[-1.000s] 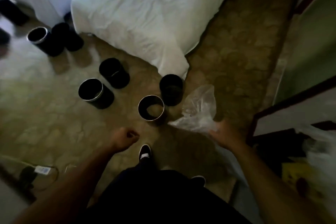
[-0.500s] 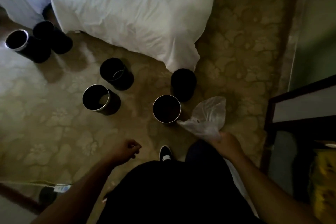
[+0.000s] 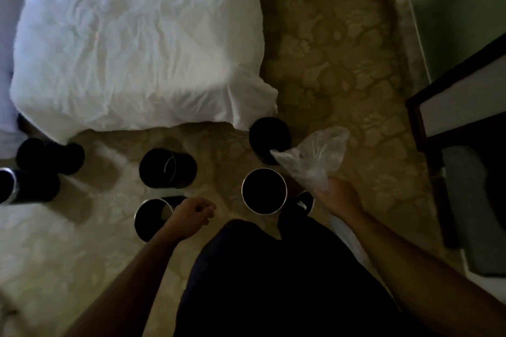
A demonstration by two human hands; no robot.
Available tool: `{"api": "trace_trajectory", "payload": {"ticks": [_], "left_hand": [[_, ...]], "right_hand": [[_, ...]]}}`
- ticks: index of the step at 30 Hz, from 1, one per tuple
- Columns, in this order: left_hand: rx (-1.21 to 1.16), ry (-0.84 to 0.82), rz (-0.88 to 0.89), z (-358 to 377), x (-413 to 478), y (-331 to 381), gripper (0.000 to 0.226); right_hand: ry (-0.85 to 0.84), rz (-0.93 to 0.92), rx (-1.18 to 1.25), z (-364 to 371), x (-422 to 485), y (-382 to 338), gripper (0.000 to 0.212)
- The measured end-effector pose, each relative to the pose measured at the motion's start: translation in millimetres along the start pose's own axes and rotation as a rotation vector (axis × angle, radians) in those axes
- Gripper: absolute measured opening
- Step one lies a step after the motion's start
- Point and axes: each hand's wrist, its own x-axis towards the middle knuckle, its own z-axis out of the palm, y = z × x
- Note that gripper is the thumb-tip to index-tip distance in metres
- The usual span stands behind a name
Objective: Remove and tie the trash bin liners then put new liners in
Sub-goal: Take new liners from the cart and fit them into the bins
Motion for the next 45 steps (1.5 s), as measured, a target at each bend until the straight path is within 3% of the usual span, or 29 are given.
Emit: {"api": "trace_trajectory", "payload": {"ticks": [5,8,13,18,22,25,28,32,34,36,38,39,42,45], "left_hand": [[0.158,-0.038,0.098,-61,55,43,0.012],[0.283,-0.100,0.214,-101,93,87,0.017],[0.463,-0.253,0.435,-159,175,166,0.013],[0.610,-0.464,0.634,-201,236,248,0.014],[0.736,-0.555,0.795,-214,239,311,0.018],[0.664,-0.661,0.823,-205,211,341,0.012],[0.636,-0.754,0.876,-193,173,348,0.019],[0.757,-0.912,0.944,-182,123,342,0.053],[0.892,-0.900,0.988,-176,103,330,0.067],[0.976,-0.806,1.074,-166,95,313,0.050],[0.943,-0.712,1.126,-157,96,296,0.023],[0.907,-0.692,1.132,-152,100,290,0.017],[0.878,-0.689,1.093,-142,117,276,0.015],[0.872,-0.710,1.059,-134,127,268,0.017]], "right_hand": [[0.214,0.005,0.226,-23,26,-56,0.025],[0.379,0.022,0.375,-32,40,-88,0.030],[0.462,0.068,0.685,-34,65,-139,0.028],[0.499,0.185,0.719,-3,62,-194,0.024],[0.678,0.226,0.846,24,49,-239,0.045],[0.712,0.269,0.899,41,38,-264,0.033],[0.779,0.292,0.888,50,27,-277,0.004],[0.891,0.276,0.946,64,14,-288,0.019],[0.937,0.272,1.004,74,8,-289,0.026],[0.936,0.274,1.053,84,6,-288,0.023],[0.979,0.241,1.092,95,7,-290,0.012],[1.005,0.237,1.086,99,7,-289,0.016],[1.015,0.353,1.197,113,0,-285,0.051],[1.019,0.440,1.433,130,-5,-284,0.052]]}}
